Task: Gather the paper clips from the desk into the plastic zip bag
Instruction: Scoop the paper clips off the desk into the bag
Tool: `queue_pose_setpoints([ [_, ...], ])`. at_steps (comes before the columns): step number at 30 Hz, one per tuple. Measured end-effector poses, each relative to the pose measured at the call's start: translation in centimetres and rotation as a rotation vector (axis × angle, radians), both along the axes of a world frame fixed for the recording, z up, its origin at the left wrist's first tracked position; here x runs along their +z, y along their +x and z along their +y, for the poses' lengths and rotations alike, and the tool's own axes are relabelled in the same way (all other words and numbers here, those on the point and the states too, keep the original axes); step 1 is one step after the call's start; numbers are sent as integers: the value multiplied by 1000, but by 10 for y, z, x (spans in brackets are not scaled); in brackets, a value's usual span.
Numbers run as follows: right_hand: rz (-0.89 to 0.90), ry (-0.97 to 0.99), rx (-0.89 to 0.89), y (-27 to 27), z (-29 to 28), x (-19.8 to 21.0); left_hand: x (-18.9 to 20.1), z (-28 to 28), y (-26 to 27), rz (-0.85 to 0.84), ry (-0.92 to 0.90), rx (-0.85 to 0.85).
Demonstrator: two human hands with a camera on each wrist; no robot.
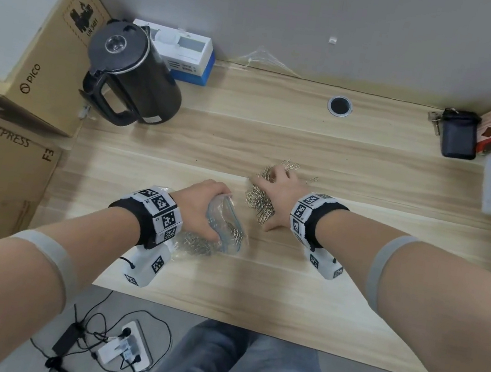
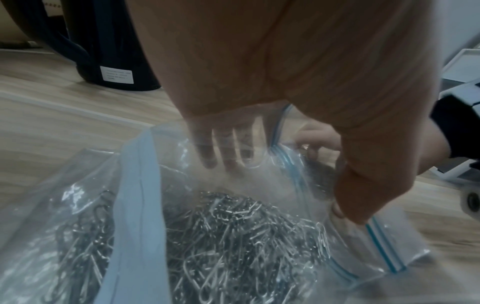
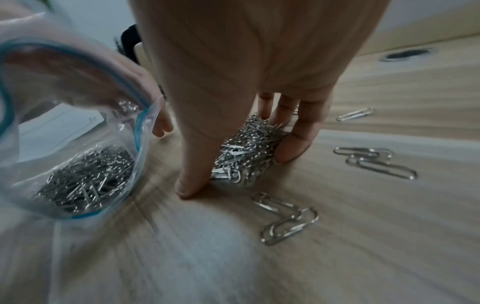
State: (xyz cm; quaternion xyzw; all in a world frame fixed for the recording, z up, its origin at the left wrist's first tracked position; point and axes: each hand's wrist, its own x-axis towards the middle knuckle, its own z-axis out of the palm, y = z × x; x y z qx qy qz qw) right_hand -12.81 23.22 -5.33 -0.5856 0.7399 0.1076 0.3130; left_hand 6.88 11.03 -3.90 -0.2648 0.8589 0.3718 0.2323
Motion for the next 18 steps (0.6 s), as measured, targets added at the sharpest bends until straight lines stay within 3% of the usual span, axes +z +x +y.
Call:
queue_pose_setpoints([
  [18,-65,-55,103,6,-4,-8,-1,-2,7,-8,56,46],
])
